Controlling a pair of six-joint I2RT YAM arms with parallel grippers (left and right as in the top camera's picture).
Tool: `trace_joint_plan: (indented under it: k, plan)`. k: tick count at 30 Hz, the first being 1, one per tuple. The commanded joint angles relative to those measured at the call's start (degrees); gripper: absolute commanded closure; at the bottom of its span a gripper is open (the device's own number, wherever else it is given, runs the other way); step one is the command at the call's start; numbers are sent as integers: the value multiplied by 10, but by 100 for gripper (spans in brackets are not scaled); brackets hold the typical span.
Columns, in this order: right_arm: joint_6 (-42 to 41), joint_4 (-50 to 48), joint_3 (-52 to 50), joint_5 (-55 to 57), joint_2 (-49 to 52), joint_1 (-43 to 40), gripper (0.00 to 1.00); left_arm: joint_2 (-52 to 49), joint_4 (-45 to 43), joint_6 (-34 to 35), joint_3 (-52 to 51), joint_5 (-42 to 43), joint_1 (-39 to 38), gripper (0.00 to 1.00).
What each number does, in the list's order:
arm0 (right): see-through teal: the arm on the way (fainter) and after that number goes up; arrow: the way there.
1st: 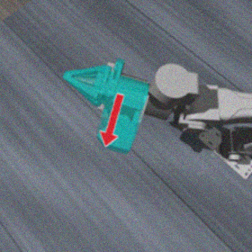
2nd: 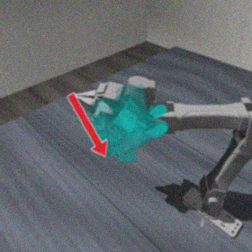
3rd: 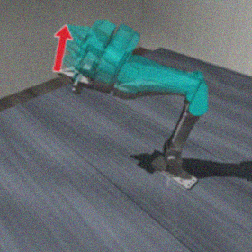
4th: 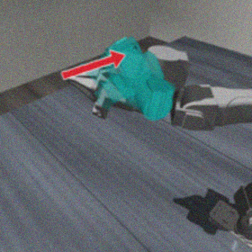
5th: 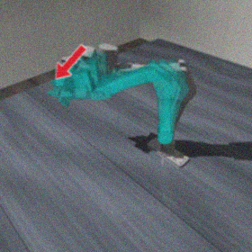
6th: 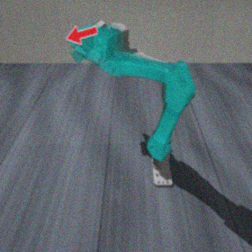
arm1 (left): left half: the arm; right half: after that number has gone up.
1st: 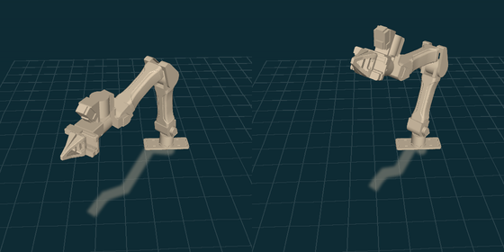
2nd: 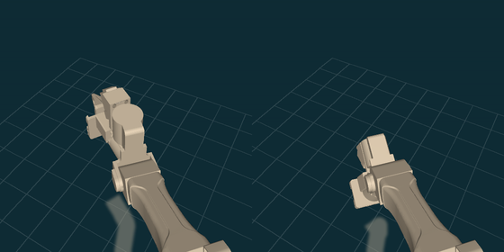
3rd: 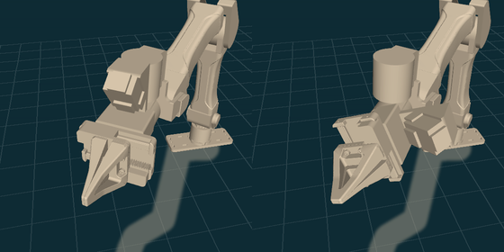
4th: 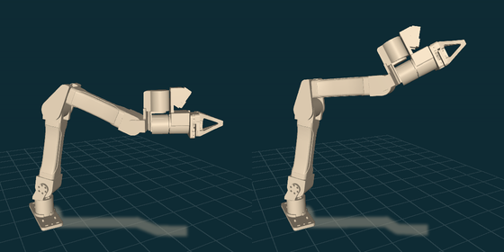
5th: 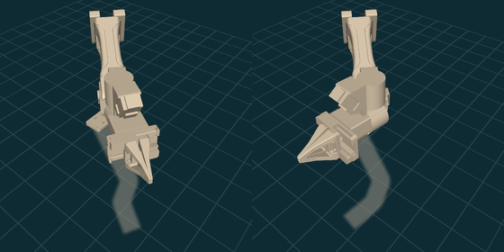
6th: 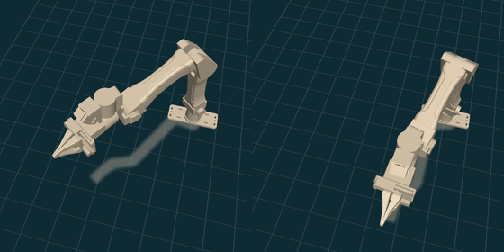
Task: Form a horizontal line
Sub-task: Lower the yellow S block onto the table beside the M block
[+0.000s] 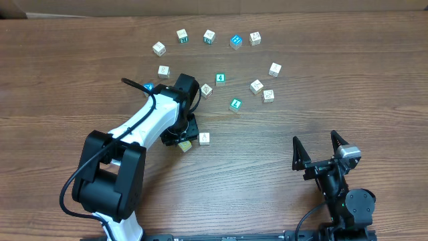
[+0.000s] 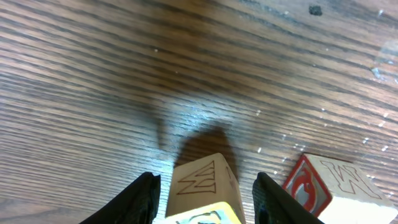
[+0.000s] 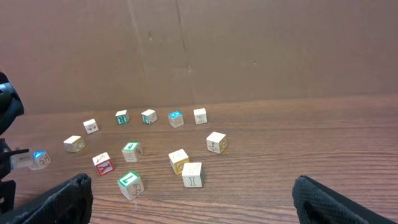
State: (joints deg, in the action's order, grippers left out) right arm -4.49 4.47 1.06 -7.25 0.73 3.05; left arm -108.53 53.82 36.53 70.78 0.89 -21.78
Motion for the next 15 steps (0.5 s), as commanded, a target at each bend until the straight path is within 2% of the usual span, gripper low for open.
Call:
trace_joint_plan:
  k: [1, 4, 5, 10, 15]
  plan:
    - [-1, -2, -6, 3, -6, 3, 0, 5, 3, 8, -7, 17, -8, 55]
    - [-1, -2, -6, 3, -6, 3, 0, 5, 3, 8, -7, 17, -8, 60]
    - [-1, -2, -6, 3, -6, 3, 0, 5, 3, 8, -7, 17, -8, 66]
    - [-1, -2, -6, 3, -6, 3, 0, 5, 1, 8, -7, 7, -8, 75]
    - [-1, -2, -6, 3, -6, 3, 0, 5, -8, 8, -7, -4, -8, 76]
